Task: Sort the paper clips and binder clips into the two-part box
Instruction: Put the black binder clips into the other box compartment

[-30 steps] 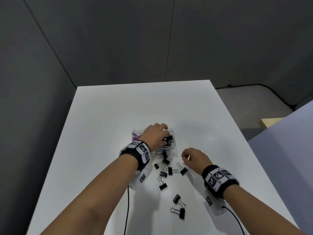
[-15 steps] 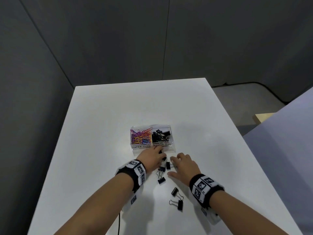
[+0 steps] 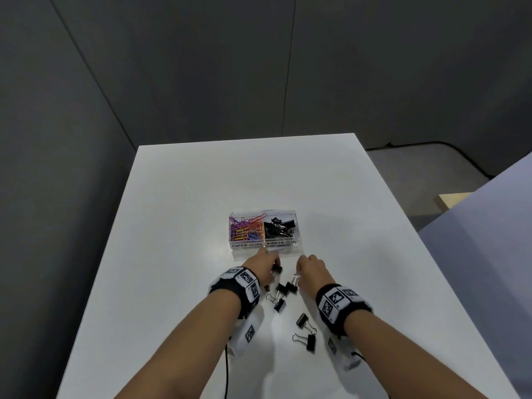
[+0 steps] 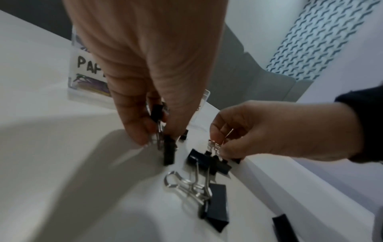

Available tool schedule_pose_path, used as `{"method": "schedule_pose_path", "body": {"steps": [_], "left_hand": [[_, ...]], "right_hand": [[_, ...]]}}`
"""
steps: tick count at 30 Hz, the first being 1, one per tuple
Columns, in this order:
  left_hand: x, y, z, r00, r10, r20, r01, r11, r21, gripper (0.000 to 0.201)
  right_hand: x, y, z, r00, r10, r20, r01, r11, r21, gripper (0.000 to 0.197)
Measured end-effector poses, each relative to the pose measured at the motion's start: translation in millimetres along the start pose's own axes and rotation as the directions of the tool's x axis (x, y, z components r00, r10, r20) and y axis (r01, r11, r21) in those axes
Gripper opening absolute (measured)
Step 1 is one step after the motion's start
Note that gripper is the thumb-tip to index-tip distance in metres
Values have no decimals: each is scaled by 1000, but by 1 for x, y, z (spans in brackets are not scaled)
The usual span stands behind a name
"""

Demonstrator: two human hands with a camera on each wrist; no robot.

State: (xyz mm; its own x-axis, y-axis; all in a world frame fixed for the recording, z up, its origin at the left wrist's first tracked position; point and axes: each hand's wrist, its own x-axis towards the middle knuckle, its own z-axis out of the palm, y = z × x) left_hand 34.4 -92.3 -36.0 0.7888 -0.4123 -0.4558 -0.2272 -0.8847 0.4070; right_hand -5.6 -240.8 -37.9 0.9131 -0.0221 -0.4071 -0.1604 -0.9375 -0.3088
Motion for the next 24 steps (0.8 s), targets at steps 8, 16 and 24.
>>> {"method": "schedule_pose_path", "body": {"steps": [8,16,24], "left_hand": [[-3,-17,1,997,-34,-65,26,993,-117,24],[-13,-25,-4,994,-64,-89,42,974,-224,21],[-27,-13,-9,994,-106,20,107,980,-167,20]], "right_hand": [[-1,15,-20,1000,24,-5,-23,987,162,27],[-16,-8,-16,991,31,127,-25,998,-50,54],[-10,-18,-13,989,58,137,-48,996,-76,39]]}}
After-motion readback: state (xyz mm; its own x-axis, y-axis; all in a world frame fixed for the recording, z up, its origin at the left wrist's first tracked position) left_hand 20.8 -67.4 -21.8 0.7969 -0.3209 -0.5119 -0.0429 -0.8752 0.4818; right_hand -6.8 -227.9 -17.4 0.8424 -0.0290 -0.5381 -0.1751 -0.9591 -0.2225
